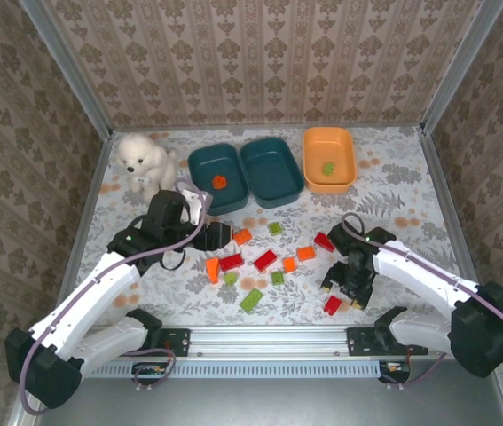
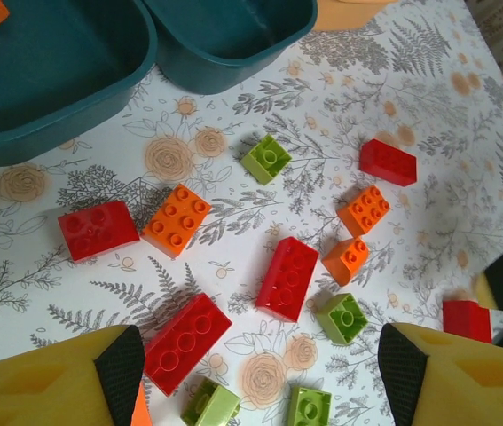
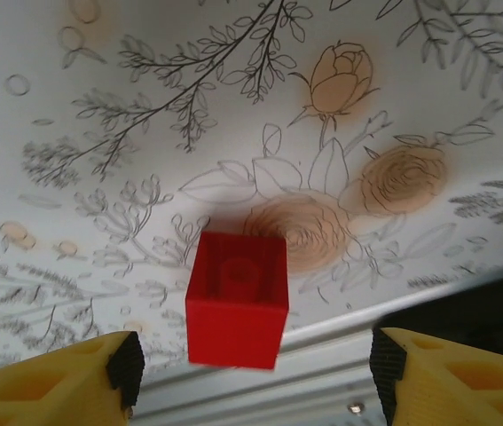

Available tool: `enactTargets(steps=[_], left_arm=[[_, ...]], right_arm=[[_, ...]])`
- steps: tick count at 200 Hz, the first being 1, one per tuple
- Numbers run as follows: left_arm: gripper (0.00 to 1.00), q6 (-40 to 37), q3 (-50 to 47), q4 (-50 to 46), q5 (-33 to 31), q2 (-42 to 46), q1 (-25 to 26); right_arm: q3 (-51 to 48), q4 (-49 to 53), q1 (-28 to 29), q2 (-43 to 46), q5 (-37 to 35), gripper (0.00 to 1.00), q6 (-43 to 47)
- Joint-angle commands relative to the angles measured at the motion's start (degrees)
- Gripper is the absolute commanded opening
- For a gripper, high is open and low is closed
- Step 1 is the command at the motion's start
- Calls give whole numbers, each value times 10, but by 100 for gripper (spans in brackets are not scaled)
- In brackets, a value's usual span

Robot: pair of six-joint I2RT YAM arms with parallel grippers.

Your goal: Sort the legos into containers by color

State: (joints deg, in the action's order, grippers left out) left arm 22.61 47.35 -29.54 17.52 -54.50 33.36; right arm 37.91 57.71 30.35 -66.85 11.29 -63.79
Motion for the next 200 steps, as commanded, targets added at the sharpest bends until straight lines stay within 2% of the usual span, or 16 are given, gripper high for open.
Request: enactTargets(steps=[1, 43, 102, 135, 155, 172, 200], left_arm=[[74, -14, -6, -3, 22, 20, 4], [74, -4, -14, 2, 25, 29, 5], [74, -2, -15, 0, 23, 30, 5], [74, 4, -18, 0, 23, 31, 6], [74, 14, -13, 1, 15, 30, 5], [75, 30, 4, 2, 2, 26, 1], [75, 68, 43, 16, -6, 0, -29]], right_arm=[[-36, -65, 9, 4, 18, 71, -80], [-61, -104, 28, -7, 28, 68, -106], [-74, -124, 39, -22, 45, 54, -125], [-57, -117, 45, -36, 40, 37, -120], [3, -78, 52, -27, -5, 30, -100], [101, -39, 57, -38, -53, 29, -57], [296, -12, 56, -145, -106, 29, 41]])
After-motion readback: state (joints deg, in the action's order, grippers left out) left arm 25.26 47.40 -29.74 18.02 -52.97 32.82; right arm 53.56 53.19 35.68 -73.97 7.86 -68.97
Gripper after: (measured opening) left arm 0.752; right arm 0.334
